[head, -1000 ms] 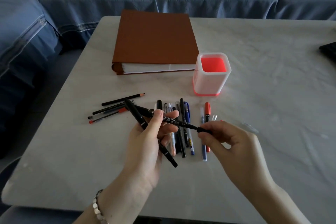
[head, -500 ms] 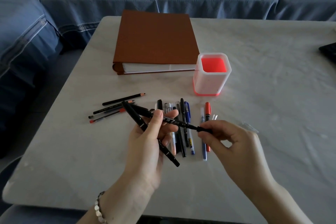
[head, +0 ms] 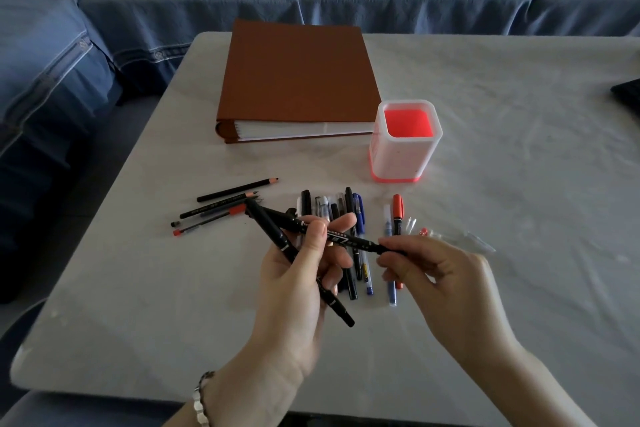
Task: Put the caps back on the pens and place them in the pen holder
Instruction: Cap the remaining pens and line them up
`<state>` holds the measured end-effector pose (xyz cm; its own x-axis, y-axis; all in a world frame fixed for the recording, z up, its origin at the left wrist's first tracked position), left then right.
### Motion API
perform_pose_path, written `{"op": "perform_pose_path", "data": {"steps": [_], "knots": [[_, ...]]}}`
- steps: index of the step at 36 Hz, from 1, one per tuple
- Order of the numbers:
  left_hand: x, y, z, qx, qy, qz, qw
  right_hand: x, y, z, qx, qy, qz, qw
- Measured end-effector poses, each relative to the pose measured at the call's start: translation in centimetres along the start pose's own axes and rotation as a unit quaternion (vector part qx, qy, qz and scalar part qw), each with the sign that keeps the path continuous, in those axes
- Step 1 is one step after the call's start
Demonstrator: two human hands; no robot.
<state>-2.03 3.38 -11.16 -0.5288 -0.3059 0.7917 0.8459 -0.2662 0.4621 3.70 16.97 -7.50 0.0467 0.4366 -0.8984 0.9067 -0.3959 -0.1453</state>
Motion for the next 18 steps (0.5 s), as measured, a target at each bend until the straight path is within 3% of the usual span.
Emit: {"op": "perform_pose_path", "data": {"steps": [12, 18], "knots": [[-0.2, -0.3, -1.2, 0.002, -0.017, 0.028, 0.999, 1.8, 0.1, 2.2, -0.057, -0.082, 0.073, 0.992], [-1.8, -0.9, -3.5, 0.045, -0.049, -0.006, 0.998, 2.2, 0.5, 4.3, -0.114, 0.038, 0.013, 0.993]]}}
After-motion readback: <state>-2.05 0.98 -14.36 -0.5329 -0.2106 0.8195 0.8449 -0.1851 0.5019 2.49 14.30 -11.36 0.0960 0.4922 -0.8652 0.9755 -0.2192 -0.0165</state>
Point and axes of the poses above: each hand's wrist, its own y-axis away from the middle knuckle, its own z-axis out of the palm, x = y × z, the point moved 10 cm from there along -y, towards the middle knuckle, and after that the axes turned 3 degrees about -z, right-handed, at the moved point
